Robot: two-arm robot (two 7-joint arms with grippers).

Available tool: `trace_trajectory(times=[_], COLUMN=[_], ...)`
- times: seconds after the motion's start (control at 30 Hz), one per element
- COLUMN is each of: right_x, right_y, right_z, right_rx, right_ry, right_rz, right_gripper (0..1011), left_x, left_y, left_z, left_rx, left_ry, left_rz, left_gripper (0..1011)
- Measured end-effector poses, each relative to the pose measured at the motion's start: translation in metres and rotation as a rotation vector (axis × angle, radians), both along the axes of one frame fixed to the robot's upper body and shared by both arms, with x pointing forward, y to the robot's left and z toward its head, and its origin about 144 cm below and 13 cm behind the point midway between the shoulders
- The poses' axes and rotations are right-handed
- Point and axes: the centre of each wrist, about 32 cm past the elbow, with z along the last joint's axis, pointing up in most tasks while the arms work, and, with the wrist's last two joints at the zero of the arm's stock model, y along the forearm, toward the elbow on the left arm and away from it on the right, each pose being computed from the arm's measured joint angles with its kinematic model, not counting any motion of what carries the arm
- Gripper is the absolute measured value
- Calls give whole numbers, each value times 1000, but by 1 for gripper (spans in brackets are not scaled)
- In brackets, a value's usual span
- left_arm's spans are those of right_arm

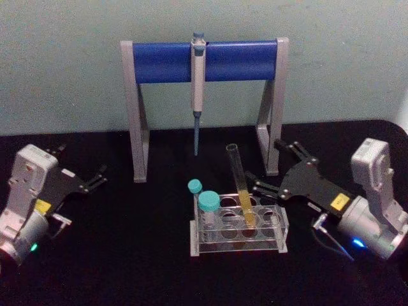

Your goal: Pick up the test tube from the test tube rack, shake it, then place it back into the test tube rack.

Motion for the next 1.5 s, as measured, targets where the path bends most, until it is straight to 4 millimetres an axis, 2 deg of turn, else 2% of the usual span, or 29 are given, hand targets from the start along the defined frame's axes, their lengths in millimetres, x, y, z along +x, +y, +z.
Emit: trace_trajectory(times=[0.53, 1.5], right_x=[24, 38], right_y=[20, 24], right_z=[9, 16], right_rx=[-15, -52], right_ry=[138, 224], right_rz=[72, 82], right_gripper=[1000, 1000], left_x=[0, 0], left_y=[0, 0], left_z=[0, 0], left_rx=[0, 0], left_ry=[0, 0], left_rz=[0, 0], left_gripper=[1001, 1001])
